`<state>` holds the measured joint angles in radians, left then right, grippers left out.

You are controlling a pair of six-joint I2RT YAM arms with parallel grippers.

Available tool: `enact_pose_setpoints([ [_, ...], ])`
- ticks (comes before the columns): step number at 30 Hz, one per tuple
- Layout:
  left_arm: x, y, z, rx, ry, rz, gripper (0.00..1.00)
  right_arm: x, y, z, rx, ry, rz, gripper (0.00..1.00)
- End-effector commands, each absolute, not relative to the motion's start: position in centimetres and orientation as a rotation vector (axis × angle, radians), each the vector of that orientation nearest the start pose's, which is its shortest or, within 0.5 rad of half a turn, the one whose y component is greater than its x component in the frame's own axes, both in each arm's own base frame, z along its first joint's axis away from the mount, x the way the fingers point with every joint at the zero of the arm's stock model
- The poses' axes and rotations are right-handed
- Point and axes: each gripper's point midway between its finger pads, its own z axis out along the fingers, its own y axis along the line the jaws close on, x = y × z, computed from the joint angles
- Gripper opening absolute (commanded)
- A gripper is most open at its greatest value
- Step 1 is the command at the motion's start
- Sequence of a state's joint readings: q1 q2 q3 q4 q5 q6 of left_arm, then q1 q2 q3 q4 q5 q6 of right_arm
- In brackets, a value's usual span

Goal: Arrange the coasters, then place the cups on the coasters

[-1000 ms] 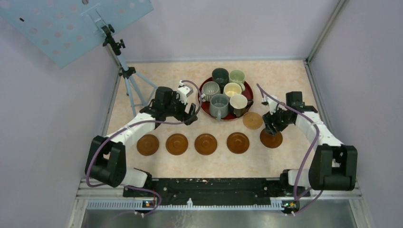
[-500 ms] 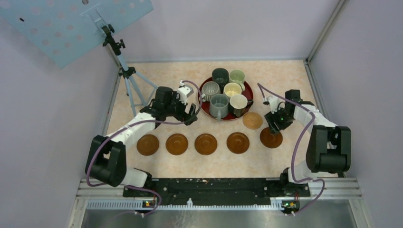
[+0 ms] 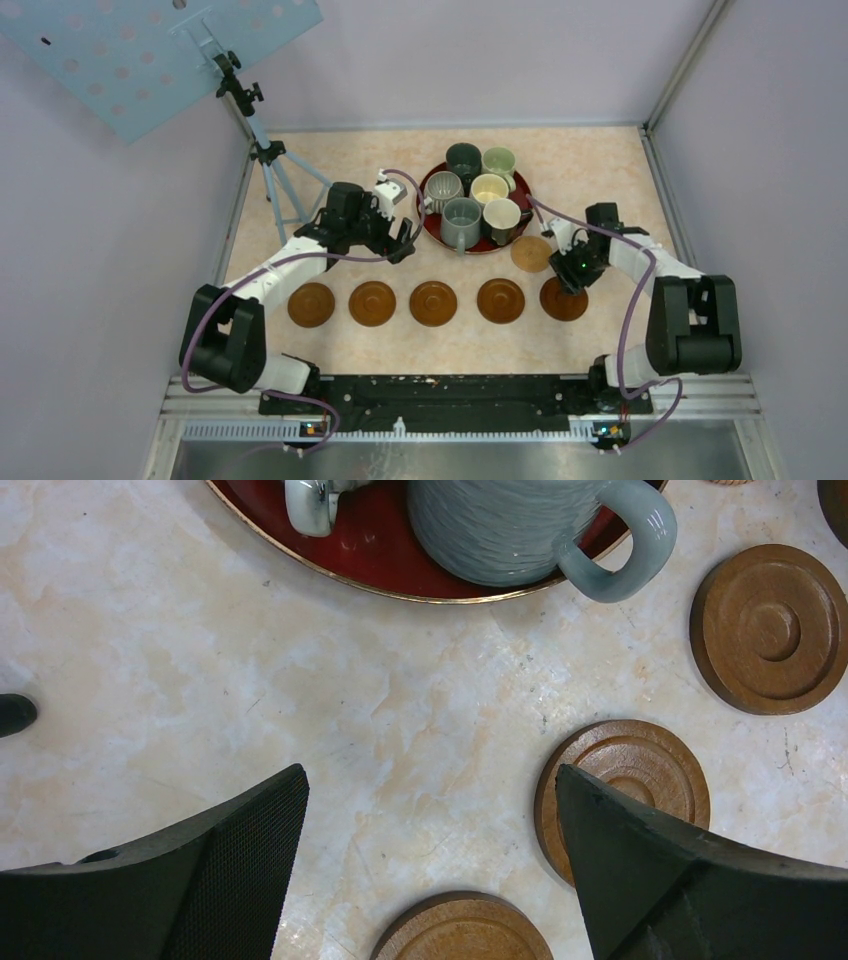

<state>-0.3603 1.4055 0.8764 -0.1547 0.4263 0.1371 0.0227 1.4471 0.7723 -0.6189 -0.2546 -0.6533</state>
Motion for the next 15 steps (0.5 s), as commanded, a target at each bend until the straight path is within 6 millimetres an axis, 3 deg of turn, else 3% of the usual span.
enact_pose_setpoints([
  [1,33.5,-19.6,13.0,0.761,2.081,-0.596,0.98,24.6,2.9,2.0,-0.987,2.6,0.198,0.48],
  [11,33.6,-19.7,13.2,0.762,2.077,-0.601,0.98,24.1,3.4,2.4,-1.004,2.587,0.211,0.47],
  [15,33.7,-19.7,13.2,0.765,2.076,-0.594,0.98,25.1,3.5,3.4,-0.976,2.58,0.204,0.54],
])
